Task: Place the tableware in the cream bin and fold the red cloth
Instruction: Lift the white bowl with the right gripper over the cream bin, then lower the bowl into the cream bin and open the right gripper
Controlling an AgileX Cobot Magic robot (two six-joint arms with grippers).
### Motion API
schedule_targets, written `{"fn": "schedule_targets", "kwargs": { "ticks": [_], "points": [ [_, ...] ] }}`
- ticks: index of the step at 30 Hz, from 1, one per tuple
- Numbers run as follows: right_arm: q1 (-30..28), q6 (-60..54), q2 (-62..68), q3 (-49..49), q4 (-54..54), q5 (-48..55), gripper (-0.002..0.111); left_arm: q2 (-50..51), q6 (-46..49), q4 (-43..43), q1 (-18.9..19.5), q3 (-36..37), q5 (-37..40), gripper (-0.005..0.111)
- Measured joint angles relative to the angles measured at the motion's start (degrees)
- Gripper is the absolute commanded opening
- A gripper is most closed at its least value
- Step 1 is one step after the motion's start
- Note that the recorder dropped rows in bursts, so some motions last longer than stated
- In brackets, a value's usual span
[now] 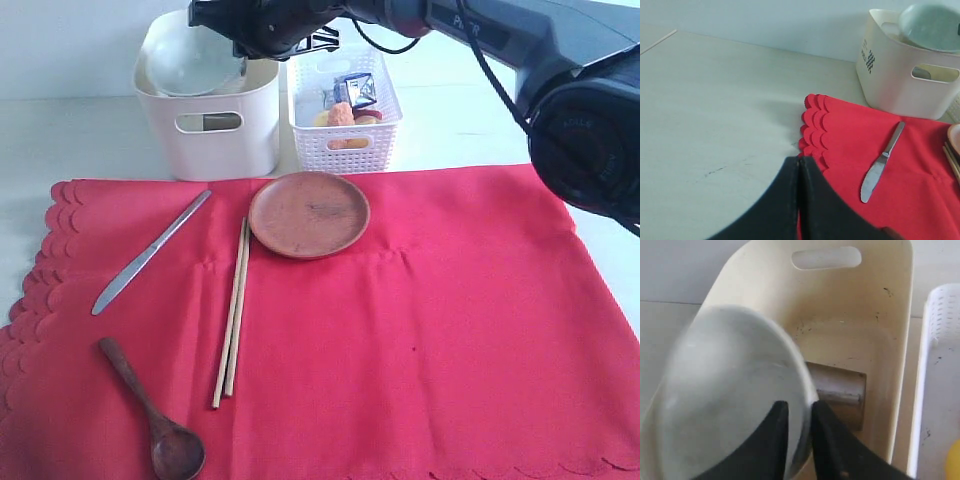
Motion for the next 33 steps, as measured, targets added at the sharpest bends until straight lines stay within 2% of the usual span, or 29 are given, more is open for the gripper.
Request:
{"fn": "schedule_targets", "kwargs": {
  "ticks": [7,14,22,25,33],
  "points": [
    [0.00,0.12,0.12,0.00,0.61,-0.25,0.036,0.00,0.00,0.00,0.00,0.00,0.00,0.000],
    [0.00,0.12,-1.92,-0.14,1.49,1.75,0.037,0.00,0.00,0.00,0.00,0.00,0.00,0.000],
    [0.00,-1.26,-7.43,-0.25,1.96,11.67,0.036,0.00,0.00,0.00,0.00,0.00,0.00,0.000],
    [0.00,-3.29,-8.87,-0.25,1.96,15.69,0.030,0.00,0.00,0.00,0.00,0.00,0.00,0.000],
    [0.00,-7.37,-12.30,-0.59,1.50,23.82,0.000,0.00,0.00,0.00,0.00,0.00,0.00,0.000]
  ]
}}
